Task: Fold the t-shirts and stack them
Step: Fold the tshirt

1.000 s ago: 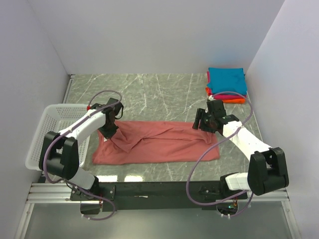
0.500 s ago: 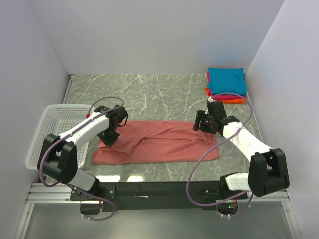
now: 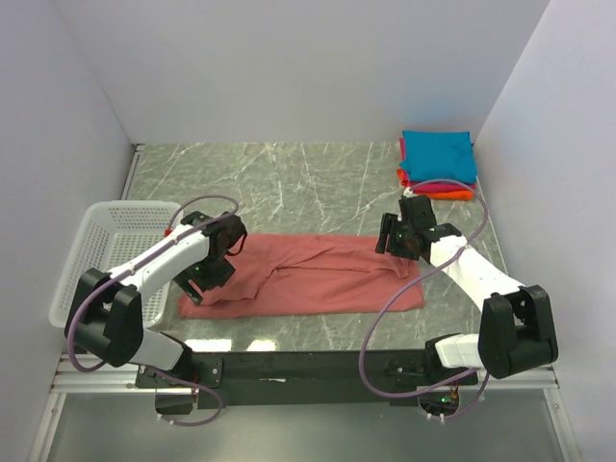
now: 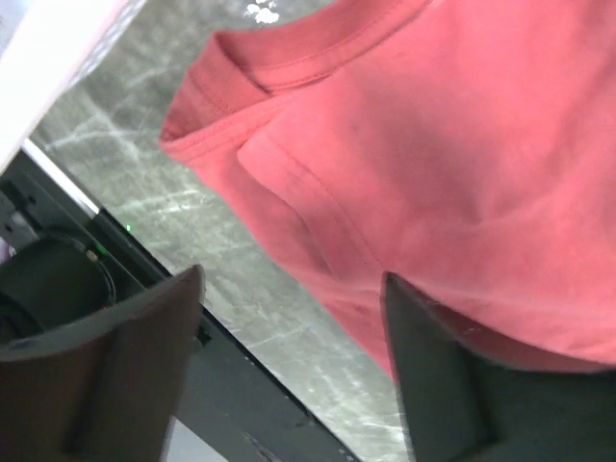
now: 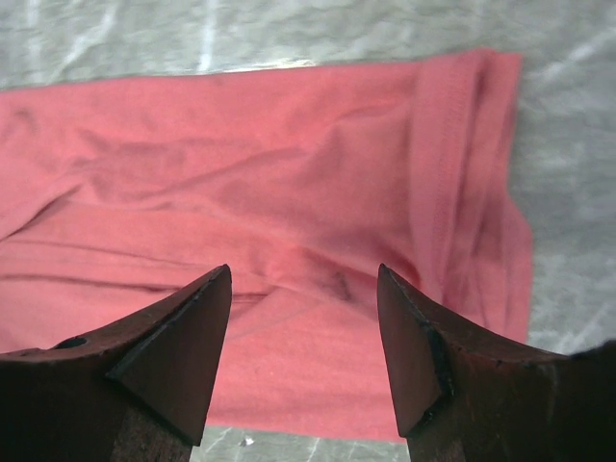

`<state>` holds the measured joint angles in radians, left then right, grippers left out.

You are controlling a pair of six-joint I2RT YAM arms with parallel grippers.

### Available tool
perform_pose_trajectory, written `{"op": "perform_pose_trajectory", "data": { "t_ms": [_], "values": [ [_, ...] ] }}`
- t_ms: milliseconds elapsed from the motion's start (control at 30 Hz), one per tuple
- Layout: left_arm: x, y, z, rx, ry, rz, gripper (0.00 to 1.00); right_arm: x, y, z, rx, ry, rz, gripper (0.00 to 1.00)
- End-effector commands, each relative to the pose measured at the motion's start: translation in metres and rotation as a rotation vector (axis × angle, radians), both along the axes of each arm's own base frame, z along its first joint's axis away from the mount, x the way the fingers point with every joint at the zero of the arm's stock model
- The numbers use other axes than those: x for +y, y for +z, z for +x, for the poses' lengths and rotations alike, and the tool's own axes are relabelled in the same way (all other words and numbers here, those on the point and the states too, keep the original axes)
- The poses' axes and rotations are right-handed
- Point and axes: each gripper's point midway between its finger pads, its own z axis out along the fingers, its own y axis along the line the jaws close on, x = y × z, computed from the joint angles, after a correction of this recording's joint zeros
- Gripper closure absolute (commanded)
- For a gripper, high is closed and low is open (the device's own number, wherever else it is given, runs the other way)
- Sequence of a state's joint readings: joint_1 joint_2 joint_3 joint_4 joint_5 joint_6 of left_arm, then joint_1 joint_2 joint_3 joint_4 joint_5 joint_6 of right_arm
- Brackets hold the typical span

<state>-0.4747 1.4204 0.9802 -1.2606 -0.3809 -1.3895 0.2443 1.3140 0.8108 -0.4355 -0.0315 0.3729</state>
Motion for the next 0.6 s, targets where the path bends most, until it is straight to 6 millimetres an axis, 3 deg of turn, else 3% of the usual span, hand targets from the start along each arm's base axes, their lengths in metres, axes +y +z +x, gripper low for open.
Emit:
{"op": "perform_pose_trajectory", "data": {
  "t_ms": [0,67,200,300,433,567],
  "values": [
    [-0.006,0.014,0.012,-0.072,-0.039,-0.034,0.13,-0.023,0.000,0.004,-0.001,-0.111,-0.089,0.31],
    [-0.014,0.025,0.034,-0.156,-0.061,-0.061,0.02,-0.032,-0.006,0.004,0.018,-0.146,-0.123,0.31],
    [-0.034,0.039,0.079,-0.290,-0.145,-0.107,0.01,-0.048,-0.019,0.008,0.072,-0.200,-0.218,0.31],
    [-0.053,0.039,0.117,-0.371,-0.213,-0.151,0.00,-0.054,-0.021,0.016,0.081,-0.221,-0.262,0.32],
    [-0.057,0.018,0.147,-0.351,-0.225,-0.160,0.01,-0.068,-0.033,0.025,0.135,-0.274,-0.356,0.32],
    [-0.043,-0.023,0.156,-0.280,-0.190,-0.167,0.01,-0.090,-0.034,0.041,0.138,-0.359,-0.399,0.32]
  ]
}}
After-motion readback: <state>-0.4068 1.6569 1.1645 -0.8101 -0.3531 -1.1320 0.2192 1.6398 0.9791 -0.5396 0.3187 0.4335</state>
